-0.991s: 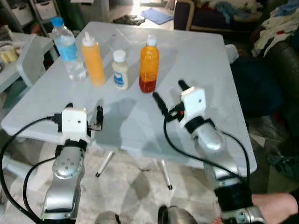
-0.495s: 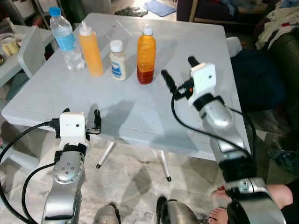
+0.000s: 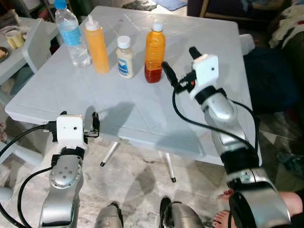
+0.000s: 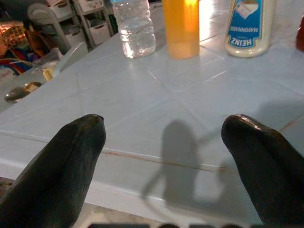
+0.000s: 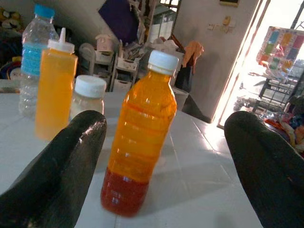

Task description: Restocking fridge

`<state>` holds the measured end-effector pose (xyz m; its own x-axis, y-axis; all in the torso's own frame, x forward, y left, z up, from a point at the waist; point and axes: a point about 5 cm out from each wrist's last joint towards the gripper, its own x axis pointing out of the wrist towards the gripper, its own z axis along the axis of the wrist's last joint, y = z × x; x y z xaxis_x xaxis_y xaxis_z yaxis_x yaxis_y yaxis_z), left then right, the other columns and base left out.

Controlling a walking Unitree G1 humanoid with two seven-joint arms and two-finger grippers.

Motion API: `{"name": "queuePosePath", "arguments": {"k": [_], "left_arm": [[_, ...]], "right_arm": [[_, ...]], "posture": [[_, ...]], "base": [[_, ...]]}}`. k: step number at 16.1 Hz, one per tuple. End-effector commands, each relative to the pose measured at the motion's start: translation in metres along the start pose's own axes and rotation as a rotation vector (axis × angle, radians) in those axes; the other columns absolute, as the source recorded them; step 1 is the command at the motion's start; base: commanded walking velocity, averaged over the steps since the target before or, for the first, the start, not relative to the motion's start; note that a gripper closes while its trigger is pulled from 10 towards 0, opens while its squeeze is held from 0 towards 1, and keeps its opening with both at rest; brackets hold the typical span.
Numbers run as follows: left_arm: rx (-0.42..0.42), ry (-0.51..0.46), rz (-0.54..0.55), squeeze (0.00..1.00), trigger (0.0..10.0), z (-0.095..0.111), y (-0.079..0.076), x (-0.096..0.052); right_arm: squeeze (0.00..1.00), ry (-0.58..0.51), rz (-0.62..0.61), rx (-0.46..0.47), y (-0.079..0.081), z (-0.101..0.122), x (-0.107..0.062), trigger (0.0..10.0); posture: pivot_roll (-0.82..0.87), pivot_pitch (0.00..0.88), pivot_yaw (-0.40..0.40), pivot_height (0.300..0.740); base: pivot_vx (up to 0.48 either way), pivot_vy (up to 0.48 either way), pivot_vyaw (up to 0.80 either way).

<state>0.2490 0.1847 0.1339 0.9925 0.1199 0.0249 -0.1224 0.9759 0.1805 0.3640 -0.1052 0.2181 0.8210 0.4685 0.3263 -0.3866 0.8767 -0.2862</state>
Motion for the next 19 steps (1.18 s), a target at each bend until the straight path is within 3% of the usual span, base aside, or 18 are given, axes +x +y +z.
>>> {"name": "queuePosePath", "arguments": {"k": [1, 12, 19], "left_arm": [[0.014, -0.004, 0.007, 0.0, 10.0, 0.003, 0.005, -0.001], [0.038, 0.047, -0.036, 0.0, 10.0, 0.0, 0.007, -0.01], [0.049, 0.072, -0.044, 0.0, 10.0, -0.002, 0.008, -0.014]], "right_arm": [[0.0, -0.046, -0.006, -0.007, -0.004, 0.01, 0.008, 10.0], [0.0, -0.177, -0.039, -0.016, 0.004, 0.04, 0.049, 10.0], [0.0, -0.137, -0.129, -0.035, -0.019, 0.041, 0.057, 10.0]], "posture": [[0.11, 0.171, 0.006, 0.74], [0.18, 0.186, 0.034, 0.74], [0.18, 0.197, 0.047, 0.74]], "base": [[0.0, 0.0, 0.0], [0.0, 0.0, 0.0], [0.0, 0.0, 0.0]]}}
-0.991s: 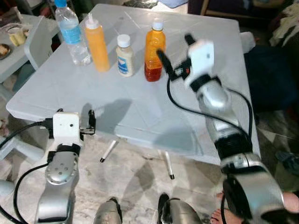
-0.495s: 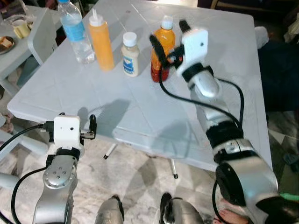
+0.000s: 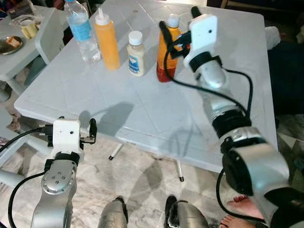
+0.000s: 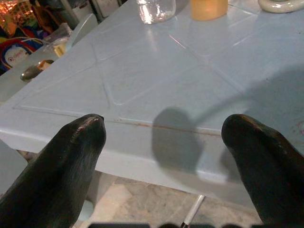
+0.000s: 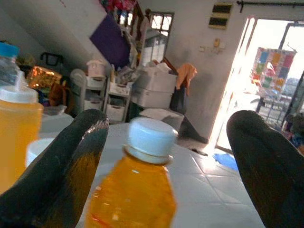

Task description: Restocking fridge

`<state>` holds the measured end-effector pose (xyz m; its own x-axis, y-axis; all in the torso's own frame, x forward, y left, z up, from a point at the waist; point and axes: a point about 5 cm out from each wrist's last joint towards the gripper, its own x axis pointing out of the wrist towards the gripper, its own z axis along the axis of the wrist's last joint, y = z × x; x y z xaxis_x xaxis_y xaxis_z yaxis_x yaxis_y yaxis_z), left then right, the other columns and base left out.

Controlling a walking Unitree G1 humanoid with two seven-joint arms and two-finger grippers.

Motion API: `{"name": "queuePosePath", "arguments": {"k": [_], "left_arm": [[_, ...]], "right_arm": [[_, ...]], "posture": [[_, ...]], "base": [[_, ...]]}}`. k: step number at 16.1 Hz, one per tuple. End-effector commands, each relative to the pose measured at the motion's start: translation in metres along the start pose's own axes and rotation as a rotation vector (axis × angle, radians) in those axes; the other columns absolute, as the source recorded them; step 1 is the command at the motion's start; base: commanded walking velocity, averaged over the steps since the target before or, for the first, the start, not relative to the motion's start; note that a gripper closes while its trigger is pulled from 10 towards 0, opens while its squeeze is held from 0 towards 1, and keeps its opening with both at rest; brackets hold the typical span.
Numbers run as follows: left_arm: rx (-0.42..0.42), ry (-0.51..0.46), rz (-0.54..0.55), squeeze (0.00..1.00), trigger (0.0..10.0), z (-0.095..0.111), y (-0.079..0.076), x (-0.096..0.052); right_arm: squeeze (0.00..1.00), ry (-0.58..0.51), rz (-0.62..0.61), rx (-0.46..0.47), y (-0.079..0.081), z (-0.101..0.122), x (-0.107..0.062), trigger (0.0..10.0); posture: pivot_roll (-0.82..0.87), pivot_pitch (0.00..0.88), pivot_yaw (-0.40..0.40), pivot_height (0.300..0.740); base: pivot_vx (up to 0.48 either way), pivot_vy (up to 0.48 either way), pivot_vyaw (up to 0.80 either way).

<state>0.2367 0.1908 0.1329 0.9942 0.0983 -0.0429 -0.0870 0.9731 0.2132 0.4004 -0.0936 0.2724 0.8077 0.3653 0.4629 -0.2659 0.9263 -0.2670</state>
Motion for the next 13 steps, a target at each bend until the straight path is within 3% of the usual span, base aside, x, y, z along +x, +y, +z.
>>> {"name": "queuePosePath", "arguments": {"k": [1, 2, 3, 12, 13], "left_arm": [[0.017, 0.014, -0.015, 0.0, 10.0, -0.001, 0.0, -0.002], [0.023, 0.014, -0.027, 0.0, 10.0, -0.001, -0.002, -0.001], [0.026, 0.014, -0.031, 0.0, 10.0, 0.0, -0.002, 0.0], [0.038, 0.023, -0.021, 0.0, 10.0, 0.0, 0.002, 0.0], [0.039, 0.023, -0.022, 0.0, 10.0, 0.0, 0.002, 0.001]], "right_arm": [[0.0, -0.003, -0.001, 0.025, -0.001, 0.004, 0.005, 7.3], [0.0, 0.004, 0.01, 0.035, 0.0, 0.003, 0.006, 2.4], [0.0, 0.01, 0.014, 0.035, 0.001, 0.003, 0.007, 0.0], [0.0, 0.075, 0.091, 0.06, 0.012, 0.002, 0.017, 0.0], [0.0, 0.075, 0.088, 0.063, 0.011, 0.004, 0.018, 0.6]], "posture": [[0.18, 0.197, 0.05, 0.74], [0.19, 0.196, 0.051, 0.74], [0.19, 0.194, 0.056, 0.74], [0.21, 0.187, 0.049, 0.74], [0.21, 0.187, 0.049, 0.74]], "base": [[0.0, 0.0, 0.0], [0.0, 0.0, 0.0], [0.0, 0.0, 0.0], [0.0, 0.0, 0.0], [0.0, 0.0, 0.0]]}}
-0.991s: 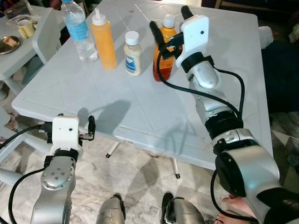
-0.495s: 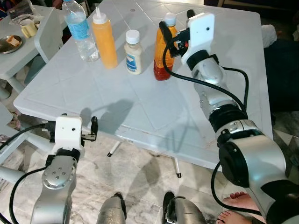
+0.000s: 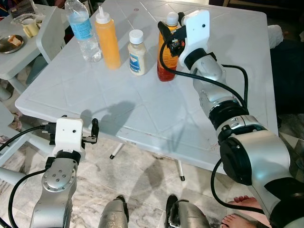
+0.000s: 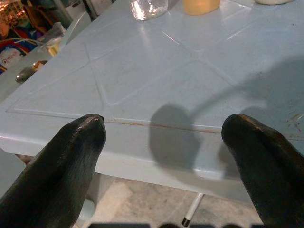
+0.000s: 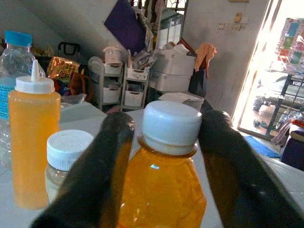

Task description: Restocking fridge

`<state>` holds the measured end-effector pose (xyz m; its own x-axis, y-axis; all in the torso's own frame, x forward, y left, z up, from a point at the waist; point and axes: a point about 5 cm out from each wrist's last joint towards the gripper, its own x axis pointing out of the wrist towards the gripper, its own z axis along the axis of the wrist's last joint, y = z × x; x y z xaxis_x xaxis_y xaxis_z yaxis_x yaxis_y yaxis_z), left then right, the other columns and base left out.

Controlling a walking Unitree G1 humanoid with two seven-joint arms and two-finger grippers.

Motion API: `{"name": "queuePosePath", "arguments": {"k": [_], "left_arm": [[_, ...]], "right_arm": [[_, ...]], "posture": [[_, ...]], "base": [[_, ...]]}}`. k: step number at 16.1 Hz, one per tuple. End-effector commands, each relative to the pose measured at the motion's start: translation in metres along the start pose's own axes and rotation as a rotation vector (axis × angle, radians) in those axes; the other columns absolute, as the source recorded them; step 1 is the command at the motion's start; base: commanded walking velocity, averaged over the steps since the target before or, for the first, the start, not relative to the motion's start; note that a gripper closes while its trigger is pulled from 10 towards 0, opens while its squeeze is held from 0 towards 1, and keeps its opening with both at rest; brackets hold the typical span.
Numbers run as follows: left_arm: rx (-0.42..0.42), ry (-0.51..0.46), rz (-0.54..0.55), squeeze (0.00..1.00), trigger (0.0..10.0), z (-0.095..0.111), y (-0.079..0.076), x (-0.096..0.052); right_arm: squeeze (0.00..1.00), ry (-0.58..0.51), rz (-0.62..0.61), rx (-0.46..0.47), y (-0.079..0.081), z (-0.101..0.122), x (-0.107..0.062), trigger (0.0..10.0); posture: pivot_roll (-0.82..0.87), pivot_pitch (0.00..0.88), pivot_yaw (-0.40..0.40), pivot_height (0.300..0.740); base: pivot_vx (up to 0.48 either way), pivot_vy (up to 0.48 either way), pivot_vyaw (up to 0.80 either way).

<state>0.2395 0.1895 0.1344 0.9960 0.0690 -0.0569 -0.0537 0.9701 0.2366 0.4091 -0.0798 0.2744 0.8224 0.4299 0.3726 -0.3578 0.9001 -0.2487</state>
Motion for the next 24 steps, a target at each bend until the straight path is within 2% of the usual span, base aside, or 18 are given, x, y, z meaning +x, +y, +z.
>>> {"name": "queuePosePath", "arguments": {"k": [1, 6, 7, 8, 9, 12, 15, 16, 17, 20, 24], "left_arm": [[0.015, 0.016, 0.009, 0.0, 10.0, -0.002, 0.004, -0.001], [0.019, 0.015, 0.008, 0.0, 10.0, -0.002, 0.004, 0.001], [0.02, 0.015, 0.007, 0.0, 10.0, -0.002, 0.003, 0.001], [0.019, 0.014, 0.009, 0.0, 10.0, -0.002, 0.003, 0.001], [0.017, 0.011, 0.013, 0.0, 10.0, -0.002, 0.003, 0.003], [0.011, 0.002, 0.016, 0.0, 10.0, 0.0, 0.001, 0.006], [-0.008, -0.007, 0.014, 0.0, 10.0, 0.0, -0.004, 0.012], [-0.015, -0.01, 0.013, 0.0, 10.0, 0.0, -0.006, 0.014], [-0.02, -0.012, 0.013, 0.0, 10.0, 0.0, -0.008, 0.016], [-0.03, -0.023, 0.021, 0.0, 10.0, 0.0, -0.009, 0.021], [-0.04, -0.041, 0.027, 0.0, 10.0, 0.002, -0.011, 0.029]], "right_arm": [[0.0, -0.003, 0.015, -0.009, 0.003, 0.006, 0.005, 0.7], [0.0, 0.028, -0.028, -0.024, 0.002, 0.001, 0.004, 1.3], [0.0, 0.035, -0.044, -0.029, 0.002, -0.001, 0.003, 0.4], [0.0, 0.036, -0.048, -0.032, 0.004, -0.004, 0.001, 0.8], [0.0, 0.031, -0.037, -0.028, 0.009, -0.007, -0.001, 0.0], [0.0, -0.012, -0.027, -0.04, 0.017, -0.006, -0.004, 0.0], [0.0, -0.054, -0.059, 0.011, 0.022, -0.001, -0.01, 0.0], [0.0, -0.065, -0.054, 0.02, 0.026, 0.001, -0.012, 0.0], [0.0, -0.077, -0.041, 0.025, 0.029, 0.004, -0.014, 0.5], [0.0, -0.099, -0.027, 0.044, 0.031, 0.017, -0.014, 0.5], [0.0, -0.072, -0.003, 0.103, 0.037, 0.027, -0.025, 0.8]], "posture": [[0.21, 0.183, 0.049, 0.74], [0.21, 0.178, 0.048, 0.74], [0.21, 0.177, 0.048, 0.74], [0.21, 0.174, 0.046, 0.74], [0.2, 0.172, 0.044, 0.74], [0.19, 0.166, 0.037, 0.74], [0.15, 0.149, 0.027, 0.74], [0.15, 0.142, 0.021, 0.74], [0.14, 0.138, 0.02, 0.74], [0.12, 0.116, 0.008, 0.74], [0.11, 0.098, -0.001, 0.74]], "base": [[0.0, 0.0, 0.0], [0.0, 0.0, 0.0], [0.0, 0.0, 0.0], [0.0, 0.0, 0.0], [0.0, 0.0, 0.0], [0.0, 0.0, 0.0], [0.0, 0.0, 0.0], [0.0, 0.0, 0.0], [0.0, 0.0, 0.0], [0.0, 0.0, 0.0], [0.0, 0.0, 0.0]]}}
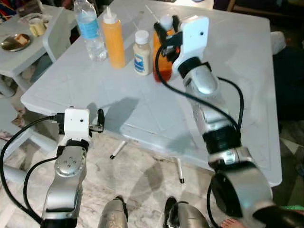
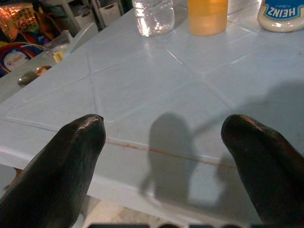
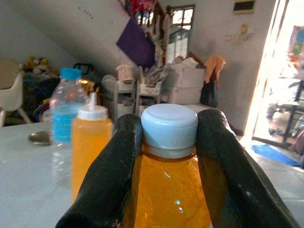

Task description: Restocking fridge

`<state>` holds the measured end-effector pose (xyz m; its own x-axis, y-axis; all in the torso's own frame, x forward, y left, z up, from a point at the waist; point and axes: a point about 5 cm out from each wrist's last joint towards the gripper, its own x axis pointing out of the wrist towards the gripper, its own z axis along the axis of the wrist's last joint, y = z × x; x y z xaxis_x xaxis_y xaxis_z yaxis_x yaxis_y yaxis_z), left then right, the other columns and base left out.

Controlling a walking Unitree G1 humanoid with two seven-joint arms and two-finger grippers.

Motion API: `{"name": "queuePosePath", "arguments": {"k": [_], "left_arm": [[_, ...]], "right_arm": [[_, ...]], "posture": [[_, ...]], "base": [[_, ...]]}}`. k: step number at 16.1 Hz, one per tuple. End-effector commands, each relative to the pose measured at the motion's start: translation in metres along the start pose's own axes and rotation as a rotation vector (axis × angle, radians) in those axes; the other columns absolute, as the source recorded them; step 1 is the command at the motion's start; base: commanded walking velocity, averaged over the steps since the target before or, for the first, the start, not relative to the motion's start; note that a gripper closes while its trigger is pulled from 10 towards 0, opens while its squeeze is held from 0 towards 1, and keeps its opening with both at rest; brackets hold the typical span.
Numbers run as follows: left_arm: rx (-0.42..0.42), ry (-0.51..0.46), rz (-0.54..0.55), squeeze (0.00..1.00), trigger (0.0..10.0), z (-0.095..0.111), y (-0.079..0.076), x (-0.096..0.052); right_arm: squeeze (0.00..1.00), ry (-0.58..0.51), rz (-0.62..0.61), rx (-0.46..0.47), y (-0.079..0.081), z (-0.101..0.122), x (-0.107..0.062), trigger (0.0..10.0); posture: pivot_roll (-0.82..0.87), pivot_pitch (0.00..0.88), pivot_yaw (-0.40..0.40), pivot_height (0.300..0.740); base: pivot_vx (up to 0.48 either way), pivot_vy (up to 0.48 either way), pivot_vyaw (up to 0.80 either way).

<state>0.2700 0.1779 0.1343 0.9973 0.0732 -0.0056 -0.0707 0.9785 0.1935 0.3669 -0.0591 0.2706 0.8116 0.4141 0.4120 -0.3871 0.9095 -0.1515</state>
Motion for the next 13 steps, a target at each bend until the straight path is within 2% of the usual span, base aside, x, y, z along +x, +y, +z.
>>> {"name": "queuePosePath", "arguments": {"k": [1, 2, 3, 4, 5, 7, 8, 11, 13], "left_arm": [[0.003, 0.006, 0.012, 0.0, 10.0, -0.003, 0.002, 0.0], [0.002, 0.005, 0.012, 0.0, 10.0, -0.003, 0.001, 0.0], [0.0, 0.004, 0.011, 0.0, 10.0, -0.004, 0.0, 0.0], [-0.002, 0.003, 0.009, 0.0, 10.0, -0.005, -0.001, 0.001], [-0.003, 0.002, 0.007, 0.0, 10.0, -0.004, -0.002, 0.002], [-0.009, -0.005, -0.002, 0.0, 10.0, -0.003, -0.006, 0.006], [-0.01, -0.008, -0.004, 0.0, 10.0, -0.002, -0.007, 0.006], [-0.012, -0.007, -0.003, 0.0, 10.0, -0.004, -0.007, 0.005], [-0.012, -0.005, 0.0, 0.0, 10.0, -0.005, -0.007, 0.005]], "right_arm": [[0.0, -0.022, 0.026, 0.016, 0.005, 0.01, -0.003, 1.6], [0.0, -0.013, 0.029, 0.023, 0.006, 0.01, -0.007, 3.1], [0.0, 0.011, 0.026, 0.046, 0.005, 0.009, -0.014, 5.0], [0.0, 0.036, 0.02, 0.057, 0.004, 0.009, -0.019, 9.5], [0.0, 0.05, 0.014, 0.062, 0.003, 0.008, -0.021, 10.0], [0.0, 0.094, 0.002, 0.069, 0.0, 0.001, -0.027, 10.0], [1.0, 0.107, 0.004, 0.078, 0.0, -0.001, -0.029, 10.0], [1.0, 0.137, 0.015, 0.067, 0.0, -0.002, -0.032, 10.0], [1.0, 0.134, 0.036, 0.02, 0.0, -0.004, -0.029, 10.0]], "posture": [[0.1, 0.097, -0.002, 0.74], [0.1, 0.096, -0.001, 0.74], [0.09, 0.095, 0.001, 0.74], [0.08, 0.093, 0.002, 0.74], [0.07, 0.091, 0.002, 0.74], [0.07, 0.089, 0.003, 0.74], [0.06, 0.091, 0.003, 0.74], [0.06, 0.093, -0.002, 0.74], [0.07, 0.096, -0.005, 0.74]], "base": [[0.0, 0.0, 0.0], [0.0, 0.0, 0.0], [0.0, 0.0, 0.0], [0.0, 0.0, 0.0], [0.0, 0.0, 0.0], [0.0, 0.0, 0.0], [0.0, 0.0, 0.0], [0.0, 0.0, 0.0], [0.0, 0.0, 0.0]]}}
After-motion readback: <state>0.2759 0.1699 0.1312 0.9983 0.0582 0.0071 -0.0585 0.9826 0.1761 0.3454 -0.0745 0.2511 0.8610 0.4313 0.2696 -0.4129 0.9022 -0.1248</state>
